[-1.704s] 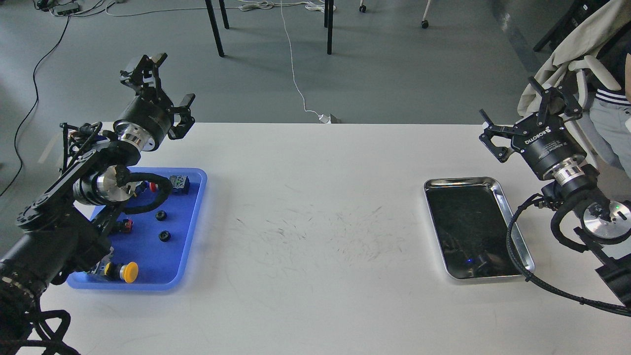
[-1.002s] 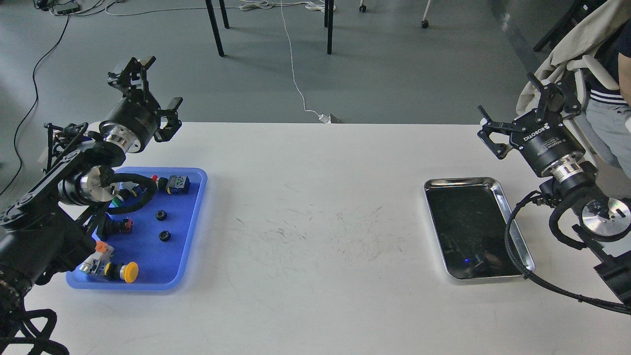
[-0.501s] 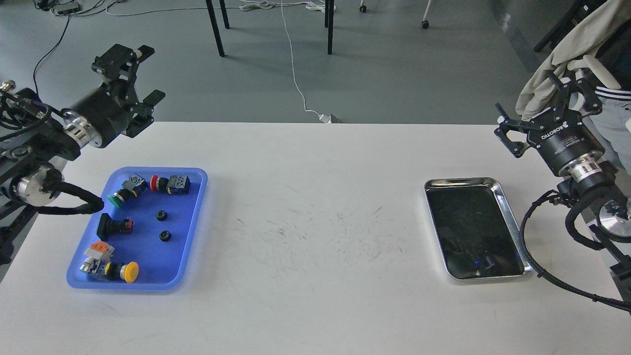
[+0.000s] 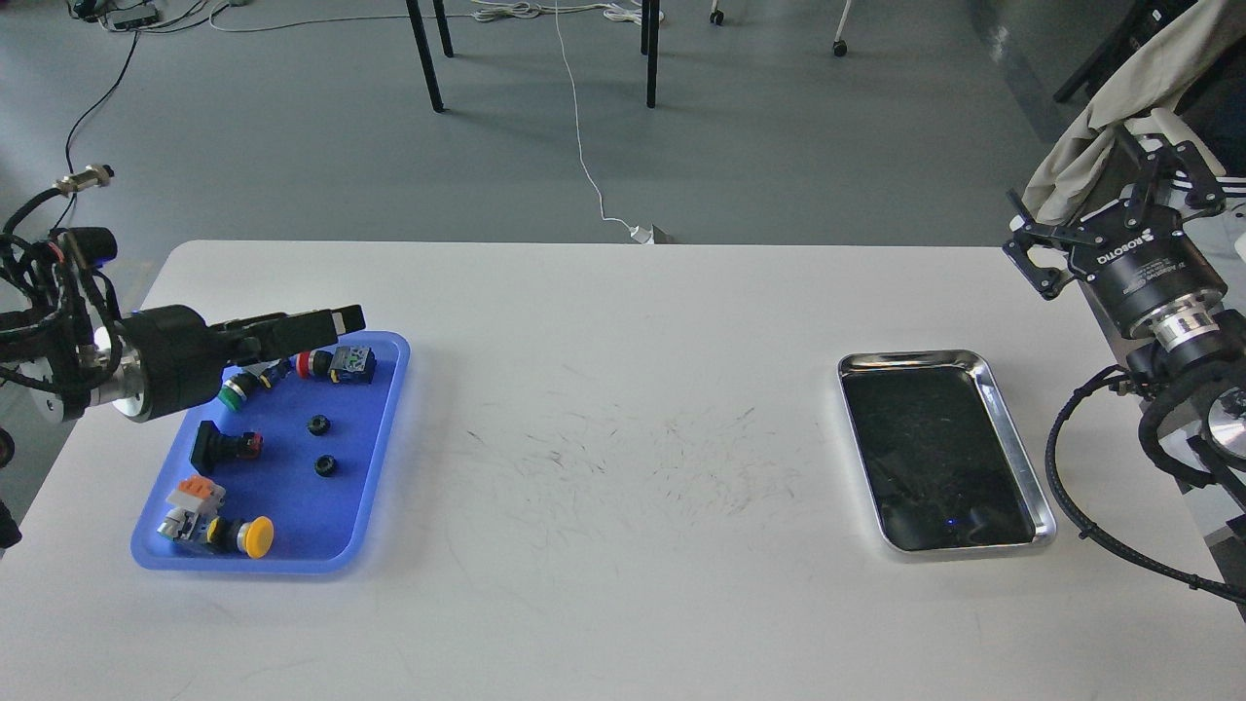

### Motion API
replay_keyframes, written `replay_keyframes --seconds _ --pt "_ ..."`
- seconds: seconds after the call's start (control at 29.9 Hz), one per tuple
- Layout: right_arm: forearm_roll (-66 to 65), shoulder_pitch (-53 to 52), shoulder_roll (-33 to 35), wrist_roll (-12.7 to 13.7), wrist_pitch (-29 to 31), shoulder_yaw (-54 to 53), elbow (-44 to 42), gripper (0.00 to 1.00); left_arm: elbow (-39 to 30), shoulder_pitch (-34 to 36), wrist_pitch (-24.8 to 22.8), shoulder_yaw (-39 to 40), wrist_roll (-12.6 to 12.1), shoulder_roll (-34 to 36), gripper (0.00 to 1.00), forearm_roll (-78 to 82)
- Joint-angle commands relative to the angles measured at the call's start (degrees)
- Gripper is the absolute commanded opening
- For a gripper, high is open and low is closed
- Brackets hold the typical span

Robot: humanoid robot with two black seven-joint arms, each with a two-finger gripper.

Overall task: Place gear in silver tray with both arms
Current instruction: 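Move the left gripper over the blue tray toward a small black gear, then lower the left gripper and grasp the small black gear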

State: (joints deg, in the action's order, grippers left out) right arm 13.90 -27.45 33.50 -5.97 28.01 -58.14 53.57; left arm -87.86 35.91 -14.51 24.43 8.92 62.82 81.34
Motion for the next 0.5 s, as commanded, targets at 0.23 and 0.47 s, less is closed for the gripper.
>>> replay_keyframes --seconds 0.23,0.47 --pt "0.0 0.0 0.9 -0.1 0.0 -0.7 0.0 0.99 6.7 -0.3 9.1 -8.4 -0.1 -9.9 0.96 23.9" --pt "0.0 0.3 0.9 -0.1 0.0 -0.7 0.0 0.99 10.8 -0.6 9.1 -8.5 -1.5 -12.6 0.95 28.3"
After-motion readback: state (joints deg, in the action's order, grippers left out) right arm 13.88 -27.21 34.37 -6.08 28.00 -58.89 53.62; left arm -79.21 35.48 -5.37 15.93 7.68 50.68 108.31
